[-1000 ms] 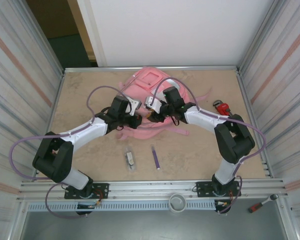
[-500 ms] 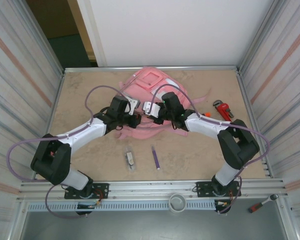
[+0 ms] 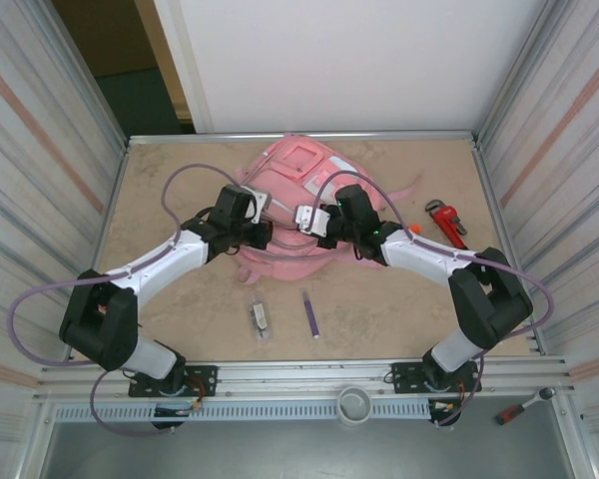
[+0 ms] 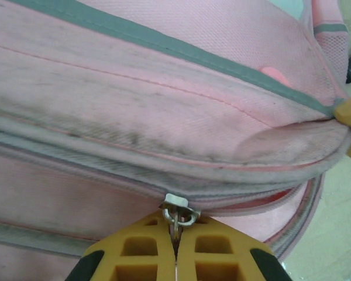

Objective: Pack the student bag

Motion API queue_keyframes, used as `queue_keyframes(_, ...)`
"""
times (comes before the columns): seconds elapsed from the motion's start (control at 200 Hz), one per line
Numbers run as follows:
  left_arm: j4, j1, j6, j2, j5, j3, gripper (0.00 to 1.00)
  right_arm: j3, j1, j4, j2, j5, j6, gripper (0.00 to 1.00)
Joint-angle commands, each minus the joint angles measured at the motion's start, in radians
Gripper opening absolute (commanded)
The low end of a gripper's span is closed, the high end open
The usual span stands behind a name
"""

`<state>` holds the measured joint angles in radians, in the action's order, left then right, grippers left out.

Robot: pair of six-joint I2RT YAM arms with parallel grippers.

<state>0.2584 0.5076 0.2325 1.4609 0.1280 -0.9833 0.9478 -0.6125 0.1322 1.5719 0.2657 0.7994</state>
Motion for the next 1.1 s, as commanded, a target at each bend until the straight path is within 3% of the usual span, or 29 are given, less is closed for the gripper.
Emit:
queue_keyframes(0.0, 0.112, -0.063, 0.010, -0.019, -0.114, -0.047, 0.00, -0.018, 0.091, -0.100, -0.025, -0.150, 0.047, 0.00)
queue_keyframes(0.07, 0.123, -0.066, 0.001, -0.006, -0.083, -0.067, 0.00, -0.018, 0.109, -0.105, -0.024, -0.168, 0.053, 0.00)
queue_keyframes(0.18, 0.091, -0.049, 0.005, -0.011, 0.087, -0.066, 0.00, -0.013, 0.117, -0.087, -0.022, -0.194, 0.040, 0.00)
queue_keyframes(0.316, 0.055, 0.006, 0.015, -0.043, 0.178, -0.045, 0.00, 0.020, 0.072, -0.102, -0.016, -0.151, -0.057, 0.27)
queue_keyframes(0.456, -0.005, 0.008, 0.043, -0.064, 0.255, -0.014, 0.00, 0.029, 0.017, -0.148, -0.029, -0.102, -0.128, 0.43)
queue_keyframes(0.596, -0.004, 0.009, 0.039, -0.074, 0.259, -0.007, 0.00, 0.028, 0.007, -0.191, -0.059, -0.078, -0.176, 0.46)
queue_keyframes(0.757, 0.034, 0.033, 0.012, -0.054, 0.176, -0.015, 0.00, 0.032, -0.013, -0.129, -0.056, -0.004, -0.213, 0.47)
queue_keyframes(1.093, 0.019, 0.041, 0.013, -0.032, 0.140, 0.009, 0.00, 0.115, -0.028, -0.085, 0.066, 0.055, -0.213, 0.39)
